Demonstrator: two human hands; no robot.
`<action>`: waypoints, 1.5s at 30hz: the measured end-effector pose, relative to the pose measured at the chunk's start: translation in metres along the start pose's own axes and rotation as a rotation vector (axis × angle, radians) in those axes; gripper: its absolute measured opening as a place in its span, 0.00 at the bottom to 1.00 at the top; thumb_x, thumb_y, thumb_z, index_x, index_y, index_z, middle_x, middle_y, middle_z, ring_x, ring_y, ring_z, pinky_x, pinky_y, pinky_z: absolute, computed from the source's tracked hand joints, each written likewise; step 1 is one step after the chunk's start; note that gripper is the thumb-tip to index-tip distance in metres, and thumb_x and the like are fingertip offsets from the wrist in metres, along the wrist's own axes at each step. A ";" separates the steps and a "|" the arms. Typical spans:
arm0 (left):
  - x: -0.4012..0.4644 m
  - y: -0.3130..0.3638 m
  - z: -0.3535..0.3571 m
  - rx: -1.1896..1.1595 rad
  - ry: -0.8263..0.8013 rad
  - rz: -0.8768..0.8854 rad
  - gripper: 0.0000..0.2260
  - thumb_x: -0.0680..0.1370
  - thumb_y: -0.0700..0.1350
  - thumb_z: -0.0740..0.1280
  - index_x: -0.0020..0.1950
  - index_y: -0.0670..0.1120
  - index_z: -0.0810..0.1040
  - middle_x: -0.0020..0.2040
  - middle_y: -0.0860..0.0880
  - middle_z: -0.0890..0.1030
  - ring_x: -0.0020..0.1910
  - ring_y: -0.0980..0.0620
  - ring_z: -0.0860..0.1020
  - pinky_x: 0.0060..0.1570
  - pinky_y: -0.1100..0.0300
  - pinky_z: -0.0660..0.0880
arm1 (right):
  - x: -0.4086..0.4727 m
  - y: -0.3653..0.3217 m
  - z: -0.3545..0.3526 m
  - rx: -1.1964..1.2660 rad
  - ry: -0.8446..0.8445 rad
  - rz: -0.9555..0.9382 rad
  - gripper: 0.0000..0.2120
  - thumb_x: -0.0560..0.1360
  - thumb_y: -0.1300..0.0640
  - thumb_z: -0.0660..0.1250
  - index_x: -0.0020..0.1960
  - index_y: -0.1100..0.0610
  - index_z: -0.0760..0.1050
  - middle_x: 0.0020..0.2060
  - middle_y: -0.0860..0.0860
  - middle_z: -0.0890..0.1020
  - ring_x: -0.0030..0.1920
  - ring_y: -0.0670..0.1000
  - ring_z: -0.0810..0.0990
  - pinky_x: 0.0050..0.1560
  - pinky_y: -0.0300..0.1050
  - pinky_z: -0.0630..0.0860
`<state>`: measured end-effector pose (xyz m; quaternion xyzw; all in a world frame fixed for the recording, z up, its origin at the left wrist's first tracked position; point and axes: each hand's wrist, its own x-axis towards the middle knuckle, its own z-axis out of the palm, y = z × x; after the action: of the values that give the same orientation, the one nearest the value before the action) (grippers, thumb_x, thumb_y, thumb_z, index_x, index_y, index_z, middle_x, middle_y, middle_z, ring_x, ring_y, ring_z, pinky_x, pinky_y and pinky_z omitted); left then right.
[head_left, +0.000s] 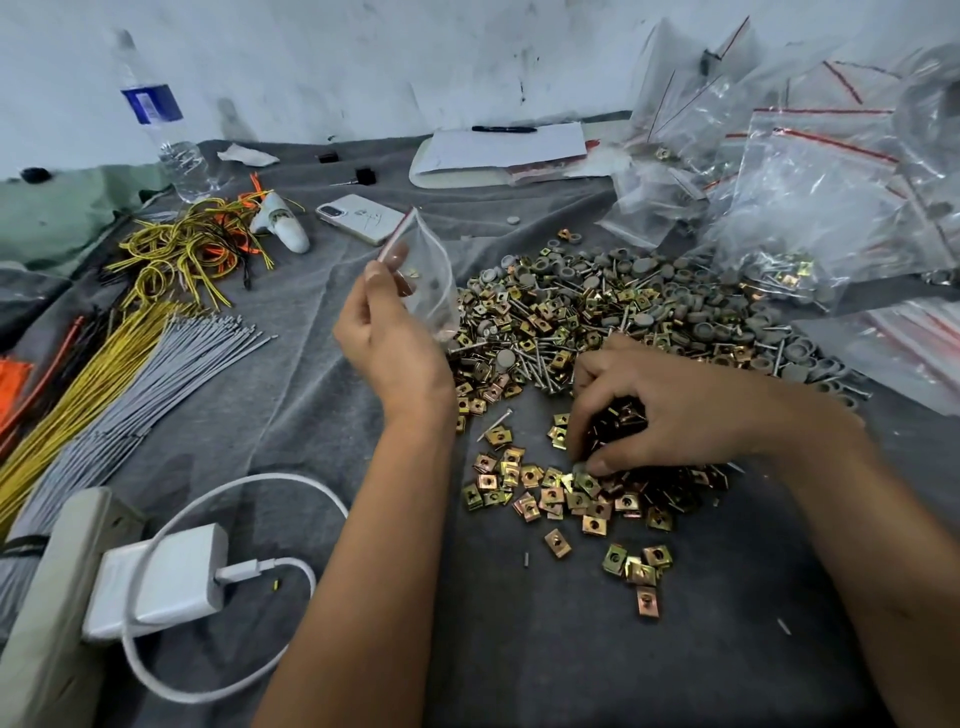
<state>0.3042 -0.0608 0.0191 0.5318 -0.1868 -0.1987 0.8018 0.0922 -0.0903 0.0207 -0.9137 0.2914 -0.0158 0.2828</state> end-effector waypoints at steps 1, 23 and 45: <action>-0.001 -0.002 0.001 0.018 -0.015 0.024 0.14 0.87 0.45 0.61 0.54 0.45 0.87 0.36 0.61 0.80 0.38 0.63 0.74 0.49 0.61 0.72 | 0.000 -0.001 0.000 0.000 -0.011 0.000 0.08 0.71 0.40 0.77 0.49 0.37 0.83 0.48 0.35 0.71 0.57 0.38 0.65 0.62 0.48 0.67; -0.042 -0.021 0.013 0.639 -0.616 0.445 0.17 0.84 0.45 0.63 0.35 0.50 0.73 0.39 0.47 0.76 0.41 0.49 0.74 0.40 0.53 0.66 | 0.014 0.002 0.010 0.275 0.915 -0.058 0.06 0.72 0.60 0.79 0.48 0.54 0.85 0.42 0.44 0.86 0.44 0.45 0.85 0.49 0.50 0.84; -0.009 -0.005 0.002 0.124 0.074 0.298 0.13 0.81 0.48 0.60 0.45 0.53 0.84 0.40 0.51 0.80 0.42 0.55 0.76 0.48 0.53 0.74 | 0.047 -0.017 0.031 -0.387 0.498 -0.140 0.21 0.78 0.63 0.70 0.70 0.53 0.79 0.65 0.51 0.78 0.66 0.54 0.70 0.64 0.57 0.72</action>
<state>0.2950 -0.0601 0.0147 0.5536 -0.2459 -0.0457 0.7944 0.1461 -0.0884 -0.0022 -0.9364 0.2856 -0.2026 0.0220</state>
